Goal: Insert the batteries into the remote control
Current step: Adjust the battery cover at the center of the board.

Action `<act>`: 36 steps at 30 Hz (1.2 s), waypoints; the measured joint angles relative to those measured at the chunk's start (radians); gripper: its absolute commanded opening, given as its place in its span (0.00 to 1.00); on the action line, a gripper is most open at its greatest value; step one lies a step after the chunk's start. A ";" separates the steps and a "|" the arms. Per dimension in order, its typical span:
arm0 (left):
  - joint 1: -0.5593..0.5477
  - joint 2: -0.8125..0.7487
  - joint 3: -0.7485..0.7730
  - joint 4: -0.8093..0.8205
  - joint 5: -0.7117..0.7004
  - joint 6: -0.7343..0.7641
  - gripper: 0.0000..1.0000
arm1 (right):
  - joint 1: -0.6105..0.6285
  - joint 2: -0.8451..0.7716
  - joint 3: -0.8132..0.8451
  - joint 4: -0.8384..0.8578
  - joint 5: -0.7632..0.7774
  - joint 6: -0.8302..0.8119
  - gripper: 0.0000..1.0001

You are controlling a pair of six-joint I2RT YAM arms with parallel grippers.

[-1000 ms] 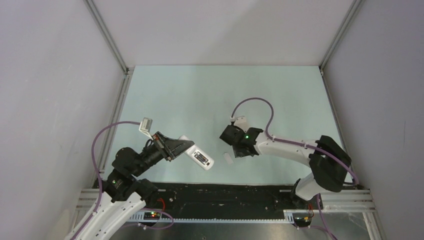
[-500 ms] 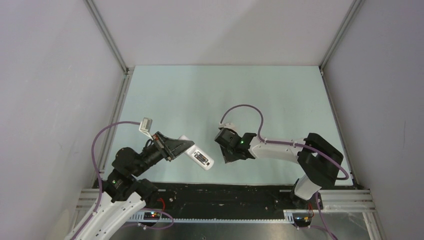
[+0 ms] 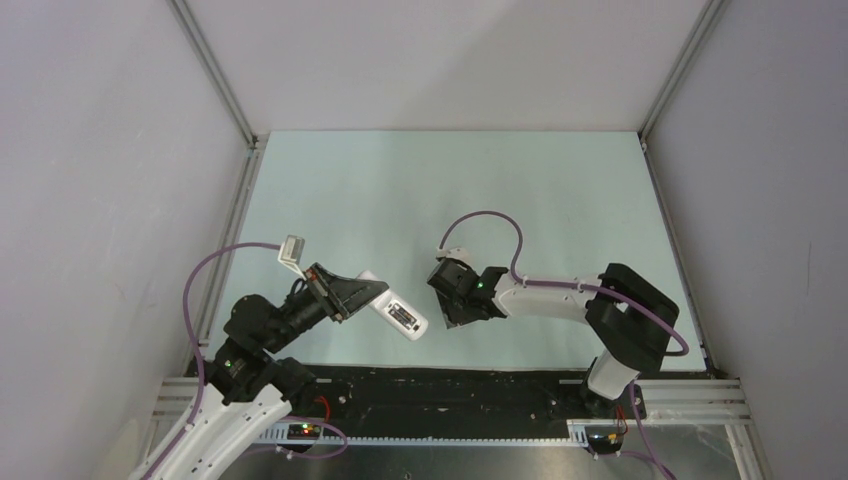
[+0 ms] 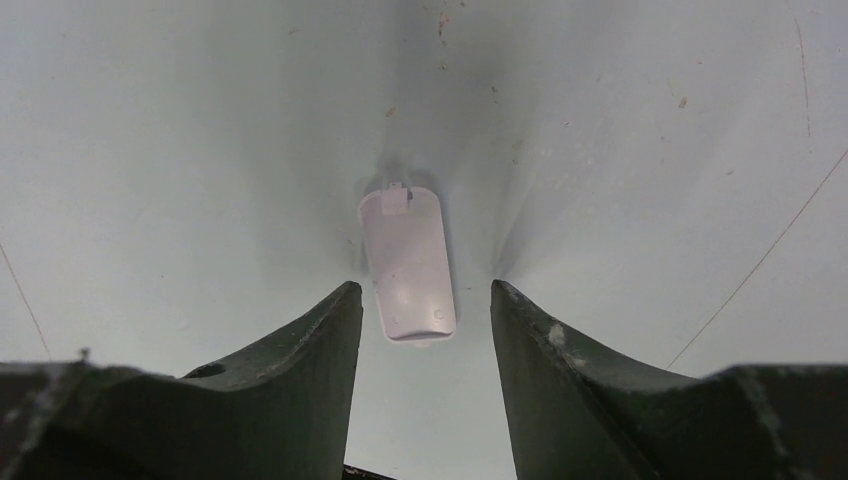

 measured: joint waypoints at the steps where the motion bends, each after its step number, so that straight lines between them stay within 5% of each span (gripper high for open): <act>1: 0.000 0.000 0.000 0.000 0.000 0.000 0.01 | 0.000 0.002 0.000 0.000 0.002 0.002 0.55; 36: 0.000 0.017 0.000 0.000 0.001 0.007 0.01 | -0.028 -0.013 -0.042 0.037 0.001 0.029 0.54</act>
